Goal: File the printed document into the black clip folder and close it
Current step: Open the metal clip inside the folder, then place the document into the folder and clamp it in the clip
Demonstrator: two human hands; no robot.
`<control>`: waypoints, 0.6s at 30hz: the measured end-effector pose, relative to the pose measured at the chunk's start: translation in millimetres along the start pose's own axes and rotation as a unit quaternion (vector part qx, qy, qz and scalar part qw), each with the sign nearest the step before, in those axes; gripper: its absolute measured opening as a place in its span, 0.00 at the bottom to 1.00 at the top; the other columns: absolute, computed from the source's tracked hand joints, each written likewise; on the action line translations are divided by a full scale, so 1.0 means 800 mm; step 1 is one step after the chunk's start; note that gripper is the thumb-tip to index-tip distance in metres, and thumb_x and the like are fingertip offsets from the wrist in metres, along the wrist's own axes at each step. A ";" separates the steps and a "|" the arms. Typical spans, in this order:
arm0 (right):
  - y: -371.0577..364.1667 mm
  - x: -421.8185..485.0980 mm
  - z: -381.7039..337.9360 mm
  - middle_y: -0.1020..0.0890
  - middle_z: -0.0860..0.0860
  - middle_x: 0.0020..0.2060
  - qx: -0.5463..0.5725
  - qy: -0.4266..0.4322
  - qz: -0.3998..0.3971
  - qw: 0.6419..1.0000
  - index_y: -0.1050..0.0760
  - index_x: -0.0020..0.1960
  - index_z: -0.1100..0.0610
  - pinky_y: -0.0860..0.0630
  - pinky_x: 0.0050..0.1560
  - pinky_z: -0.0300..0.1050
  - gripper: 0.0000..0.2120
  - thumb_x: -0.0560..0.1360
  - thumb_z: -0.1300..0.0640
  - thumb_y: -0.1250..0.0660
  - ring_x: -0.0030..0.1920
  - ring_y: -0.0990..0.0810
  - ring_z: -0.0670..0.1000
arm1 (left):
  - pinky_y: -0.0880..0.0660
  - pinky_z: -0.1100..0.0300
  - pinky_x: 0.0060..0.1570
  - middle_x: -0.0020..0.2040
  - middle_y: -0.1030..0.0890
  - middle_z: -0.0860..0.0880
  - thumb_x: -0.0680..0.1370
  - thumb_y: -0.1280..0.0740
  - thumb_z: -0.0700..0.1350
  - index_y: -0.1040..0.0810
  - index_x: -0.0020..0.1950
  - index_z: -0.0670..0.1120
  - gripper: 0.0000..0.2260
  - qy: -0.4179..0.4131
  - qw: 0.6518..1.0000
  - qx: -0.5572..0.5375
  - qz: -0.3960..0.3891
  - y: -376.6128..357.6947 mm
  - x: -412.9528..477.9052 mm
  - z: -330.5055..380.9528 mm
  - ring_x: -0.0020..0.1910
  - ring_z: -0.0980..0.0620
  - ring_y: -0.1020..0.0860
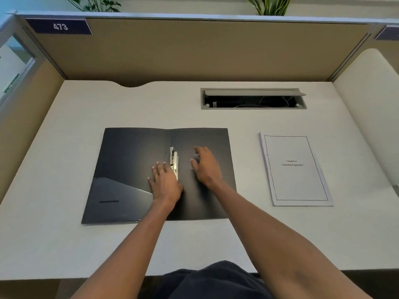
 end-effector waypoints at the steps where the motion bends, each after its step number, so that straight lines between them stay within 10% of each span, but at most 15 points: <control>1: 0.007 -0.006 0.008 0.26 0.52 0.69 0.005 -0.003 0.004 1.000 0.31 0.75 0.56 0.25 0.67 0.54 0.23 0.81 0.54 0.35 0.69 0.26 0.53 | 0.36 0.42 0.75 0.81 0.38 0.38 0.76 0.26 0.49 0.42 0.81 0.40 0.39 -0.011 1.000 -0.005 0.021 0.006 -0.004 0.010 0.80 0.38 0.39; 18: 0.246 -0.069 0.237 0.24 0.50 0.65 0.020 -0.083 0.137 0.987 0.29 0.73 0.55 0.21 0.58 0.51 0.24 0.79 0.50 0.30 0.63 0.22 0.50 | 0.30 0.51 0.72 0.73 0.27 0.43 0.82 0.35 0.47 0.30 0.77 0.42 0.23 -0.071 0.957 -0.279 -0.020 -0.058 -0.054 0.267 0.74 0.43 0.30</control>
Point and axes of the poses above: each hand's wrist, its own x-axis towards the middle knuckle, its own y-axis out of the back of the hand, z = x × y, the point moved 10 cm from there along x, towards the middle knuckle
